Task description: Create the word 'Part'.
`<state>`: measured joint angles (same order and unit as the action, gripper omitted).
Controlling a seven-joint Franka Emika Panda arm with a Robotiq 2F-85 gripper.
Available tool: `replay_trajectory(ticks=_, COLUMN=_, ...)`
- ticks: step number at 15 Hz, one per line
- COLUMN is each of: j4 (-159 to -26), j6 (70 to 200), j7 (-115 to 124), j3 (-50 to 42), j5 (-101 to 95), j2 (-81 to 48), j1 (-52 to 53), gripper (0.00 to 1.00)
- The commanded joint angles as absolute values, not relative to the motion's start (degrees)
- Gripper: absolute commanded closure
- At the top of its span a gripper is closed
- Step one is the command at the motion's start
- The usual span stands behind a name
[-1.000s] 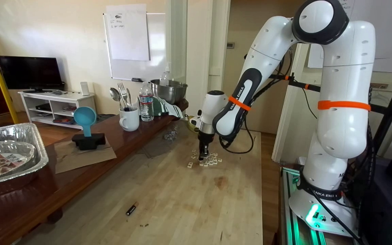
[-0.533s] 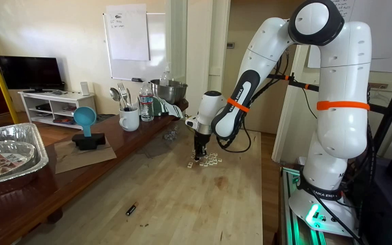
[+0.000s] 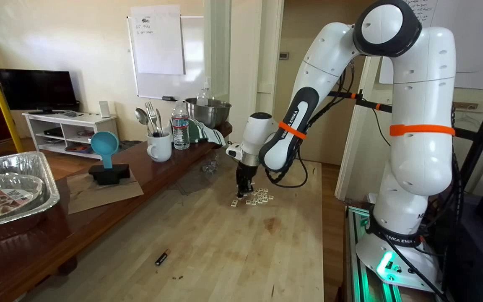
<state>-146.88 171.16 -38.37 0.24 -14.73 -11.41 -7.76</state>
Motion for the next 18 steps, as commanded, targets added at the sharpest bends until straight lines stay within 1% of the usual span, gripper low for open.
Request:
replay_trajectory(ticks=1, j4=-148.48, j6=174.07, j7=-40.87, j3=3.22, j5=-10.67, j2=-10.74, j1=-10.77, gripper=1.0)
replay_trajectory(ticks=6, j4=-149.58, j6=176.4, j7=-44.33, j3=11.27, j5=-0.1, j2=-9.19, j1=-16.95, gripper=1.0)
replay_trajectory(ticks=12, j4=-148.61, j6=173.17, j7=-31.49, j3=5.24, j5=0.1, j2=-9.38, j1=-13.71, gripper=1.0)
replay_trajectory(ticks=15, j4=-148.06, j6=172.69, j7=-27.92, j3=6.38, j5=2.48, j2=-10.49, j1=-14.51, gripper=1.0)
replay_trajectory(ticks=18, j4=-147.92, j6=172.8, j7=-26.96, j3=9.46, j5=7.19, j2=-10.97, j1=-15.97, gripper=1.0)
